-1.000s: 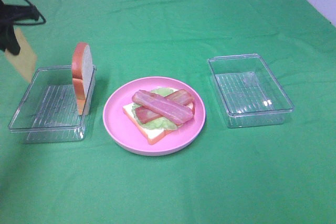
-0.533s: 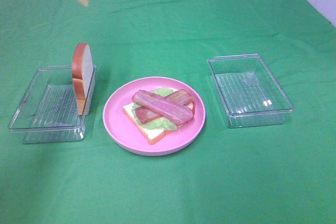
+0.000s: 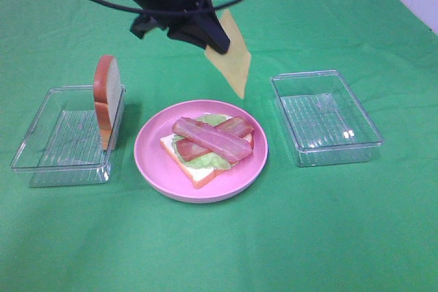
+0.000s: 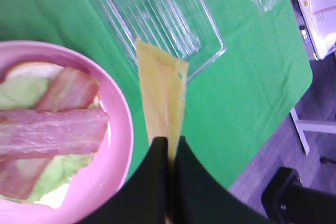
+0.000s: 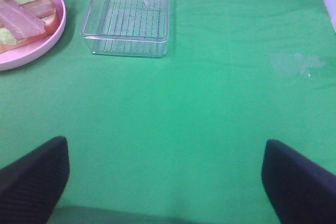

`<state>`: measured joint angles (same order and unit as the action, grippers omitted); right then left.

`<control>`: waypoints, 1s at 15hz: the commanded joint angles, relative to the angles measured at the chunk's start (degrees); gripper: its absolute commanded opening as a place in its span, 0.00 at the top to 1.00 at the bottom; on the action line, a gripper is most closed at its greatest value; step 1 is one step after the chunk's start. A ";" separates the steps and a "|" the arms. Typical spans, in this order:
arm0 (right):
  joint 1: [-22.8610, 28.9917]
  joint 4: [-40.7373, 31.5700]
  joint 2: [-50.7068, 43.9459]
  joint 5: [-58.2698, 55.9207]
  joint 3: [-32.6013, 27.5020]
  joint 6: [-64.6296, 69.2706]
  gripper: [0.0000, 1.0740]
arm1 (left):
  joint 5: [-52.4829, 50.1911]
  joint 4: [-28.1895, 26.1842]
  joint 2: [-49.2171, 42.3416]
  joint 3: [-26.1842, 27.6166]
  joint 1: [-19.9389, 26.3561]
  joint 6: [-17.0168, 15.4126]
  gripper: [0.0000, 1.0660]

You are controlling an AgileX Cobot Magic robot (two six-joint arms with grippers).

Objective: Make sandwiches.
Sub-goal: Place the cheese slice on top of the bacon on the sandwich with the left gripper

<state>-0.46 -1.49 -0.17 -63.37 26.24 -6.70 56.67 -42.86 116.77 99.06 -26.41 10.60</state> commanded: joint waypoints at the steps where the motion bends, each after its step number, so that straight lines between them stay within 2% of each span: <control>1: -0.23 -0.11 -1.78 0.34 -0.17 -0.23 0.11 | 1.38 -2.12 4.30 0.29 -2.35 1.15 1.00; 3: -0.23 -0.11 -1.78 0.34 -0.17 -0.23 0.11 | 2.35 -1.95 6.59 0.29 -2.46 0.92 1.00; 5: -0.23 -0.11 -1.78 0.34 -0.17 -0.23 0.11 | 2.75 0.92 8.08 0.29 -2.46 0.46 1.00; 9: -0.23 -0.11 -1.78 0.34 -0.17 -0.23 0.11 | 2.75 13.98 9.85 0.29 -2.46 -6.42 1.00; 13: -0.23 -0.11 -1.78 0.34 -0.17 -0.23 0.11 | 2.18 17.53 11.17 0.29 -2.46 -6.42 0.98; 14: -0.23 -0.11 -1.78 0.34 -0.17 -0.23 0.11 | 1.26 18.62 11.17 0.29 -2.46 -6.42 0.88; 15: -0.23 -0.11 -1.78 0.34 -0.17 -0.23 0.11 | 0.46 18.68 11.12 0.40 -2.46 -6.42 0.68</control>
<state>-0.46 -1.49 -0.17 -63.43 26.24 -6.70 57.64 -24.12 127.83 99.18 -28.65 4.47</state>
